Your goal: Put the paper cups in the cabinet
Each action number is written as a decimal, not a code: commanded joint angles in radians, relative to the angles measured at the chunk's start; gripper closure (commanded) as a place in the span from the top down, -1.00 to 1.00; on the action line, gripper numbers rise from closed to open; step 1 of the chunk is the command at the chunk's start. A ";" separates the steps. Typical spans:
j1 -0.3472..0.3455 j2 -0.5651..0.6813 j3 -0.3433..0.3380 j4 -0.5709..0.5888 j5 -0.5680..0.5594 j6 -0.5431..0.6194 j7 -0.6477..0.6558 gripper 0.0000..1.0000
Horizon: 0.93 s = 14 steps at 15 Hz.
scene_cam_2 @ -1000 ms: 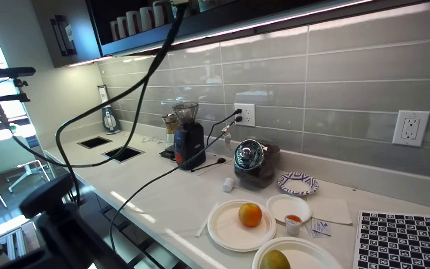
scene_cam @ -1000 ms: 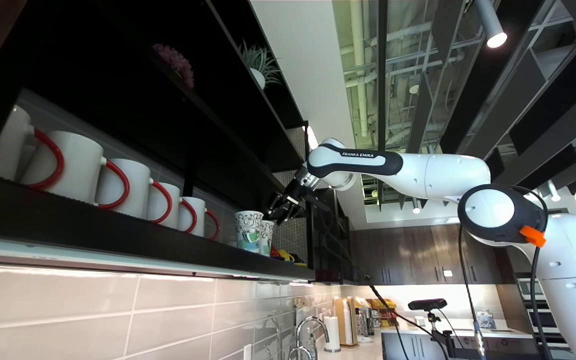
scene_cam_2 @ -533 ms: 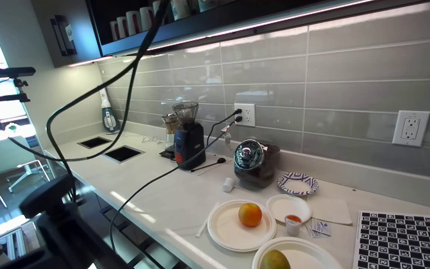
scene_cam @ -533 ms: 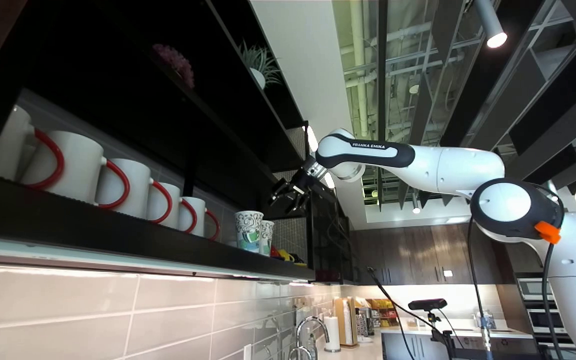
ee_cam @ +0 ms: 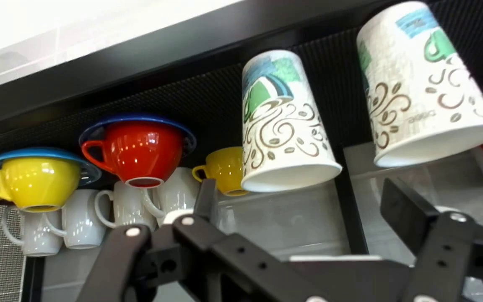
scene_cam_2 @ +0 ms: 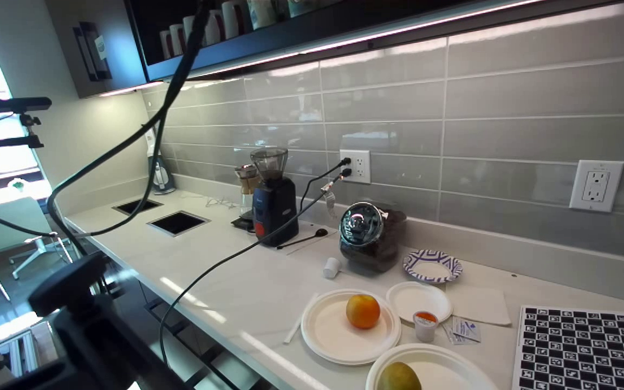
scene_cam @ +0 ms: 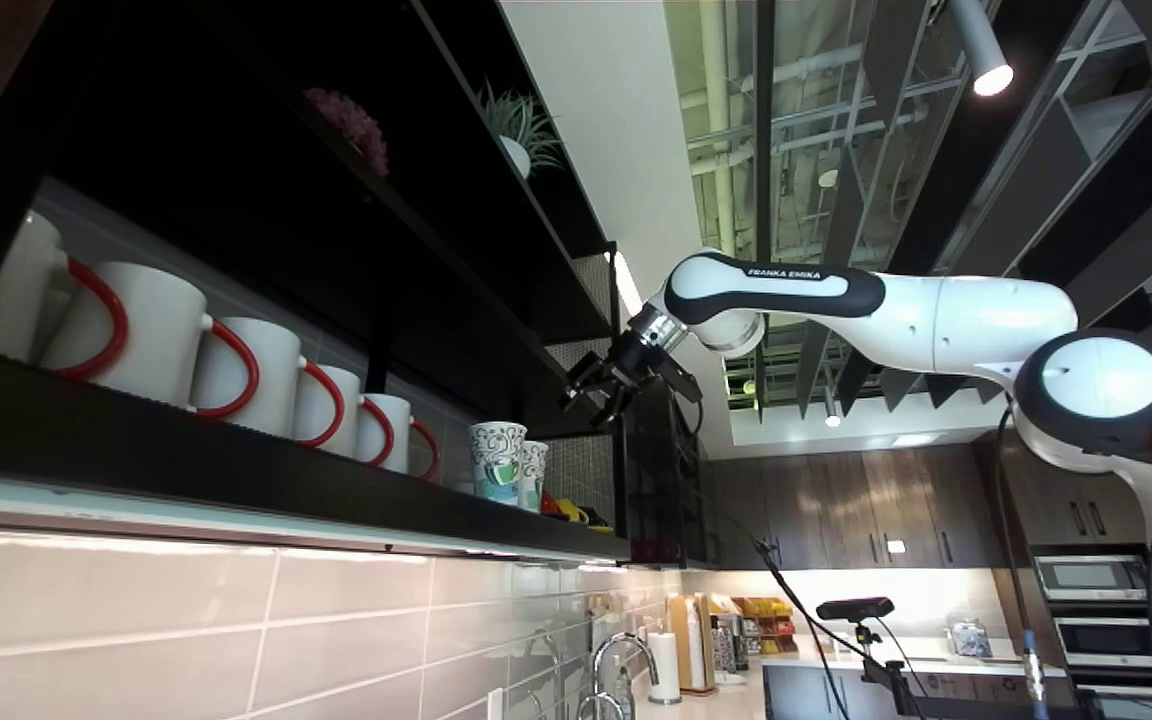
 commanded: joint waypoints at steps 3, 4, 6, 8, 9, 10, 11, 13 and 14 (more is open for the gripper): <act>0.017 -0.220 0.014 -0.262 0.007 -0.049 -0.057 1.00; 0.015 -0.250 0.016 -0.304 0.001 -0.047 -0.056 1.00; 0.015 -0.293 0.015 -0.346 0.000 -0.080 -0.058 1.00; 0.012 -0.331 0.014 -0.389 -0.004 -0.094 -0.059 1.00; 0.013 -0.347 0.011 -0.409 -0.002 -0.104 -0.064 1.00; 0.011 -0.361 0.012 -0.427 -0.007 -0.110 -0.064 1.00; 0.012 -0.375 0.010 -0.446 -0.006 -0.119 -0.072 1.00; 0.015 -0.398 0.008 -0.480 -0.008 -0.126 -0.087 1.00; 0.016 -0.408 0.005 -0.501 -0.004 -0.119 -0.093 1.00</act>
